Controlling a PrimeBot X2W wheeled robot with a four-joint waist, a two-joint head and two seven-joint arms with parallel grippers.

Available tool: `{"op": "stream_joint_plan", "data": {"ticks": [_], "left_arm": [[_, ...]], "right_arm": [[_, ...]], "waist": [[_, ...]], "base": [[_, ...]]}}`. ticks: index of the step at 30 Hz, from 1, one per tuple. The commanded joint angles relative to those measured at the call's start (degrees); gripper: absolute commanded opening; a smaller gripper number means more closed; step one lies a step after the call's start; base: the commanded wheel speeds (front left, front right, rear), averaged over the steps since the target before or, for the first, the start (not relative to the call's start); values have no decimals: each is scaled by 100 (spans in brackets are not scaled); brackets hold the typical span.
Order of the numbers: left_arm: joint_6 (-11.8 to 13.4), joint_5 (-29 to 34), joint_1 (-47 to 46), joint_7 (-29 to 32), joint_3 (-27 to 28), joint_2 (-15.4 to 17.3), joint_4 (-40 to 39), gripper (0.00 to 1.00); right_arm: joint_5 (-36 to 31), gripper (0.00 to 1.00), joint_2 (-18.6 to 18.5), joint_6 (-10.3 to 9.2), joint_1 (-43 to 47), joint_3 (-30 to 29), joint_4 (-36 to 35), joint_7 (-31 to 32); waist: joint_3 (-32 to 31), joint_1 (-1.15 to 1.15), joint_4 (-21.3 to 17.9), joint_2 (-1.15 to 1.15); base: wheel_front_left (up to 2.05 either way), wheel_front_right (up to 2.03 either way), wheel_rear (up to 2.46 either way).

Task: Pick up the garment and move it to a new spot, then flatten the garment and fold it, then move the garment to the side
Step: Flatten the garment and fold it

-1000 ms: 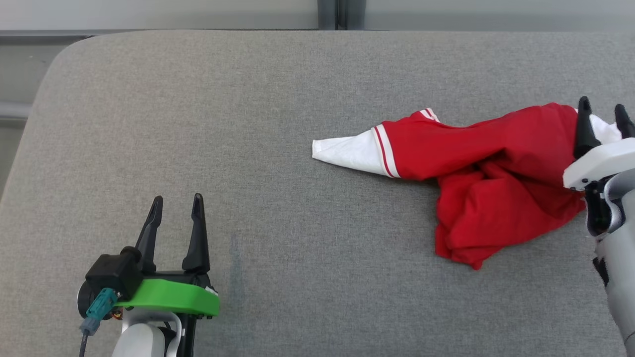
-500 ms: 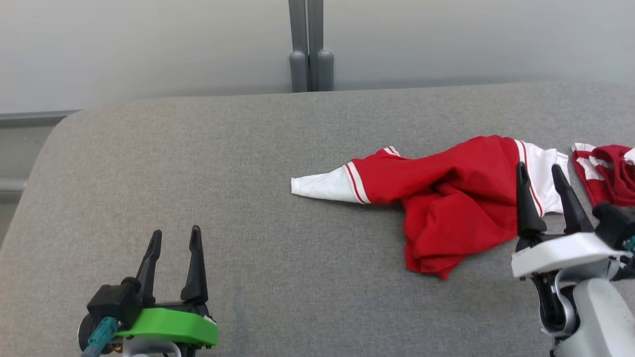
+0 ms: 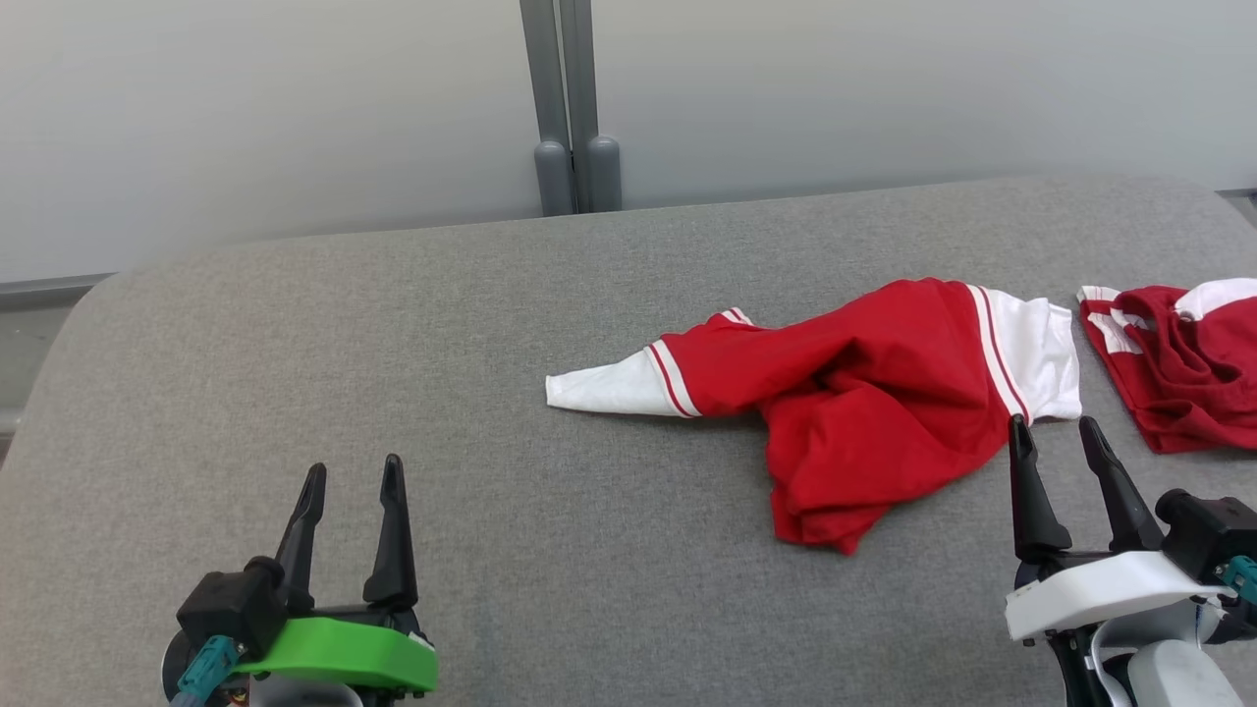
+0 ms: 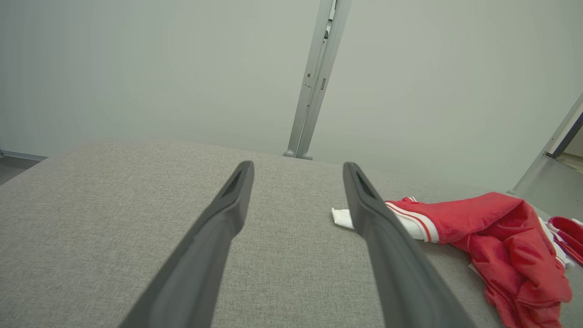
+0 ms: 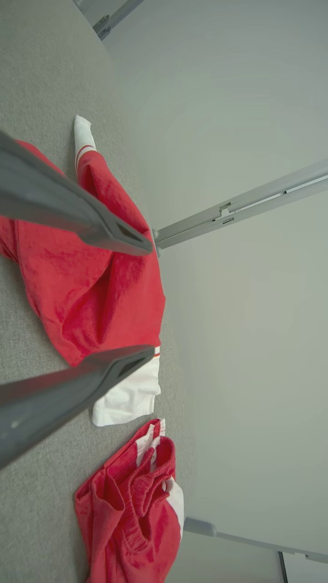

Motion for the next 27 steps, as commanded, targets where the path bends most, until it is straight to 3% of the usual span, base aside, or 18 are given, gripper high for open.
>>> {"op": "stream_joint_plan", "data": {"ticks": [1, 6, 12, 17, 27], "left_arm": [[-2, 8, 26, -16, -12, 7, 12, 100], [-7, 1, 27, -16, -3, 7, 37, 100], [8, -10, 43, -16, 17, 7, 33, 100], [13, -36, 29, -16, -26, 7, 32, 100], [-8, 0, -29, -16, -30, 8, 32, 100]], "right_arm": [[-52, 100, -30, 3, -3, 21, 36, -15], [30, 100, -44, 3, 61, 100, 292, 13], [682, 100, -118, 2, 120, 717, 798, 1083], [1245, 100, -84, 3, 29, 1021, 1056, 1558], [1595, 100, 83, 3, -556, 1221, 1927, 1366]], "waist": [[1, 0, 21, 0], [-12, 0, 100, 0], [-36, 0, 167, 0], [-39, 0, 273, 0], [93, 0, 620, 0]], "base": [[0, 0, 0], [0, 0, 0], [0, 0, 0], [0, 0, 0], [0, 0, 0]]}}
